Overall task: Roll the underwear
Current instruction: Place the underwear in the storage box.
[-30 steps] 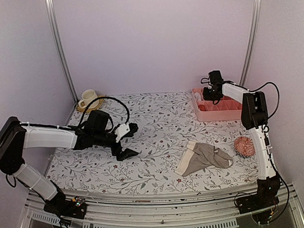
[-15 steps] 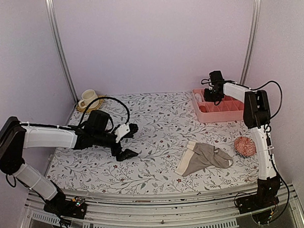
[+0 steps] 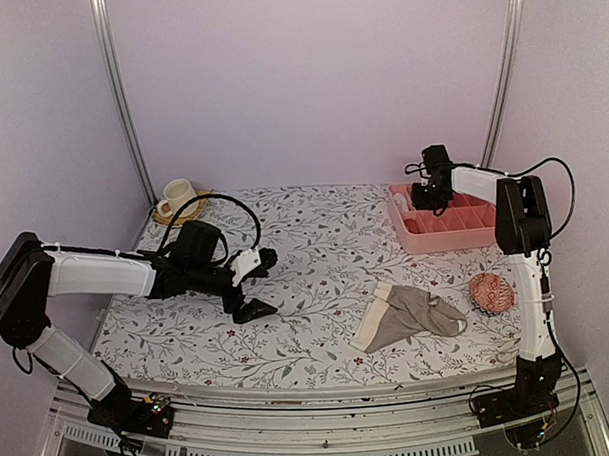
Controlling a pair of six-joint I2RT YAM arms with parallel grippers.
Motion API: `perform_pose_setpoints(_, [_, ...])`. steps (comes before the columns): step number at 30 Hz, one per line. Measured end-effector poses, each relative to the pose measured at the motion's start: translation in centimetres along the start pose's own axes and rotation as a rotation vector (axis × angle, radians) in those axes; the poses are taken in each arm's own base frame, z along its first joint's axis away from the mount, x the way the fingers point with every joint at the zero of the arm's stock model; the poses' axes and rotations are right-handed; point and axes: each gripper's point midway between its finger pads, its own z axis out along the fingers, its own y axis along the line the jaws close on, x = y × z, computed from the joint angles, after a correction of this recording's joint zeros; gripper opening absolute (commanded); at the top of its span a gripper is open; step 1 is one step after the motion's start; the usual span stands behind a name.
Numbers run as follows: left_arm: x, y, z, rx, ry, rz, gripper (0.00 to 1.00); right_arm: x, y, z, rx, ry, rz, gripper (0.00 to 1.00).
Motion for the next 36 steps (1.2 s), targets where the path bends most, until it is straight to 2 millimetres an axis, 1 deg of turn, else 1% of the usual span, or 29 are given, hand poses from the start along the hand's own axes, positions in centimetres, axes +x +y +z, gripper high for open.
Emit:
perform_pose_setpoints(4, [0.0, 0.0, 0.0, 0.0, 0.001, 0.0, 0.98, -0.1, 0.2, -0.1, -0.003, 0.0, -0.004, 0.34])
perform_pose_setpoints(8, [0.1, 0.0, 0.1, 0.0, 0.003, -0.001, 0.98, -0.2, 0.3, -0.5, -0.003, 0.009, -0.011, 0.37])
perform_pose_setpoints(14, [0.0, 0.1, 0.1, -0.002, 0.003, -0.001, 0.99, -1.7, 0.9, -1.4, -0.011, -0.017, -0.023, 0.38])
perform_pose_setpoints(19, [0.0, 0.2, 0.1, -0.004, 0.003, 0.0, 0.98, -2.1, 1.1, -1.7, -0.01, -0.025, -0.029, 0.38])
perform_pose_setpoints(22, [0.0, 0.2, 0.1, -0.004, 0.003, 0.0, 0.98, -2.1, 1.0, -2.0, -0.005, -0.021, -0.036, 0.43])
perform_pose_setpoints(23, [0.0, 0.2, 0.1, -0.004, 0.003, 0.0, 0.98, -2.3, 1.1, -2.3, -0.006, -0.022, -0.042, 0.46])
perform_pose_setpoints(24, [0.0, 0.2, 0.1, -0.005, 0.003, 0.0, 0.98, -2.4, 1.1, -2.6, -0.007, -0.025, -0.048, 0.5])
perform_pose_setpoints(27, [0.0, 0.2, 0.1, -0.006, 0.003, 0.0, 0.99, -3.1, 1.9, -4.4, -0.016, -0.047, -0.079, 0.66])
perform_pose_setpoints(29, [0.0, 0.2, 0.1, -0.008, 0.004, 0.0, 0.98, -3.3, 2.8, -6.4, -0.02, -0.07, -0.128, 0.78])
perform_pose_setpoints(31, [0.0, 0.2, 0.1, -0.009, 0.005, 0.0, 0.99, -3.4, 4.1, -8.6, -0.024, -0.096, -0.176, 1.0])
perform_pose_setpoints(35, [0.0, 0.3, 0.1, -0.011, 0.006, 0.0, 0.99, -3.0, 7.9, -13.4, -0.042, -0.165, -0.31, 0.99])
perform_pose_setpoints(36, [0.0, 0.3, 0.1, -0.011, 0.006, 0.001, 0.99, -2.6, 9.4, -15.0, -0.053, -0.187, -0.348, 0.99])
